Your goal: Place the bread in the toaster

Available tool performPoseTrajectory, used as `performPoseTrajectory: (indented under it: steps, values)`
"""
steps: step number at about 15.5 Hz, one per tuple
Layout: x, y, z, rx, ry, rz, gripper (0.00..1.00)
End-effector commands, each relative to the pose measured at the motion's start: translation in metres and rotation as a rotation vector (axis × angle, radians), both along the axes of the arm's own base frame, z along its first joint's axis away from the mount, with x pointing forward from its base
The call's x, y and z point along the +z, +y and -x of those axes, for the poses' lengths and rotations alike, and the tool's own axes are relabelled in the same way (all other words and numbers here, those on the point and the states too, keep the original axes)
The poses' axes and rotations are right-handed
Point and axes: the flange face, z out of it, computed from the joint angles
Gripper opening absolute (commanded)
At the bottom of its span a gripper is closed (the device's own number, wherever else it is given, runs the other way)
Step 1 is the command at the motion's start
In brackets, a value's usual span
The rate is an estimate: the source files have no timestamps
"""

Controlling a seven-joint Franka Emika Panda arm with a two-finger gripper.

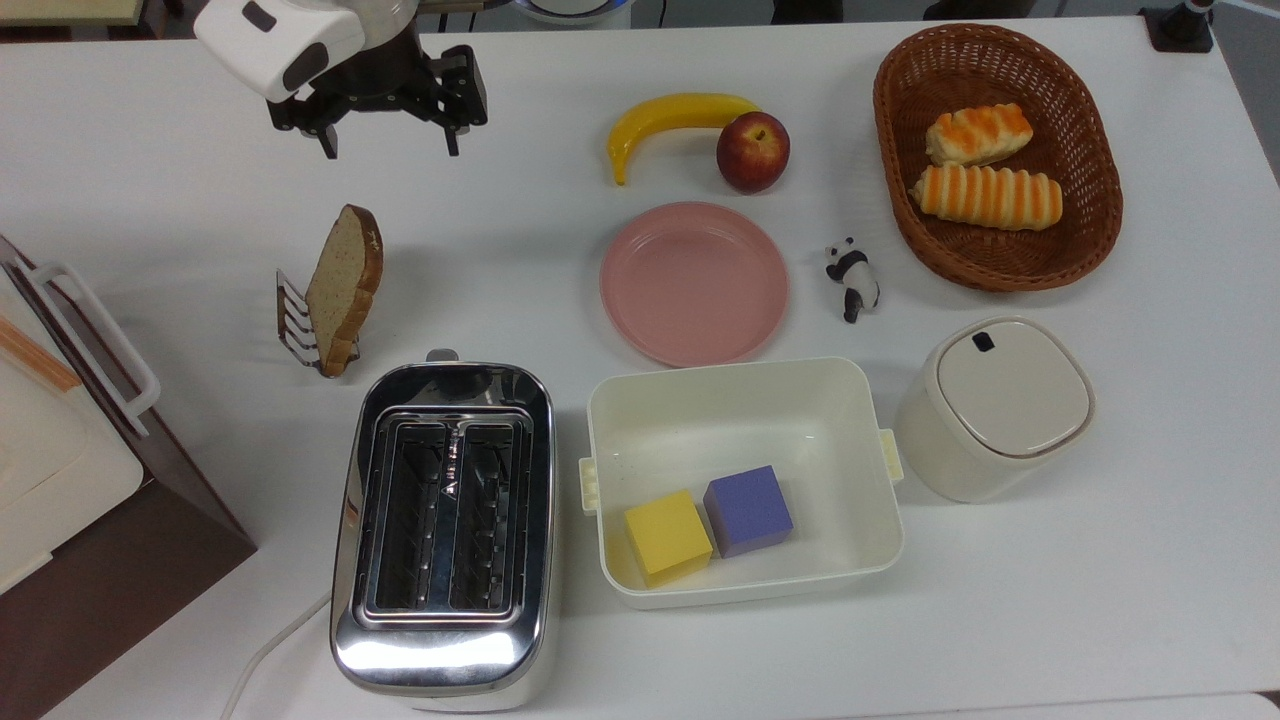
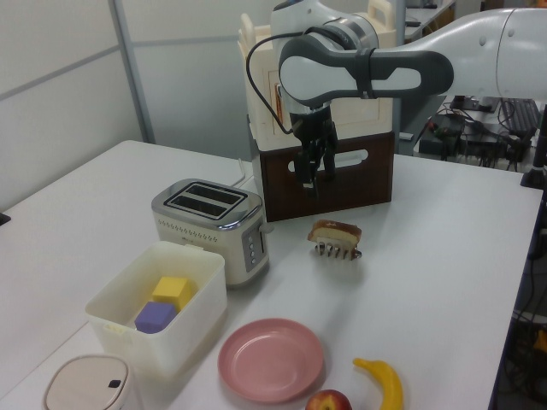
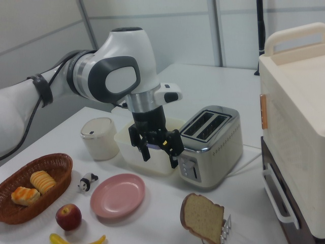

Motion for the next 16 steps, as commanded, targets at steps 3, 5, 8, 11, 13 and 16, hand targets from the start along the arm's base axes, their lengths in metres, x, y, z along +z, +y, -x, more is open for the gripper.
performPoseTrajectory:
  steps: [3, 5, 8, 11, 13, 16]
  values:
    - [0.006, 0.001, 0.009, 0.016, 0.017, 0.019, 1.0]
    - [0.008, 0.002, 0.009, 0.014, 0.012, 0.02, 1.0]
    - [0.017, 0.0, 0.014, 0.013, -0.002, 0.021, 1.0]
    - [0.029, -0.003, 0.032, 0.017, -0.03, 0.02, 1.0]
    - [0.026, -0.001, 0.043, 0.024, -0.055, 0.024, 1.0]
    - [0.016, 0.003, 0.054, 0.037, -0.093, 0.029, 1.0]
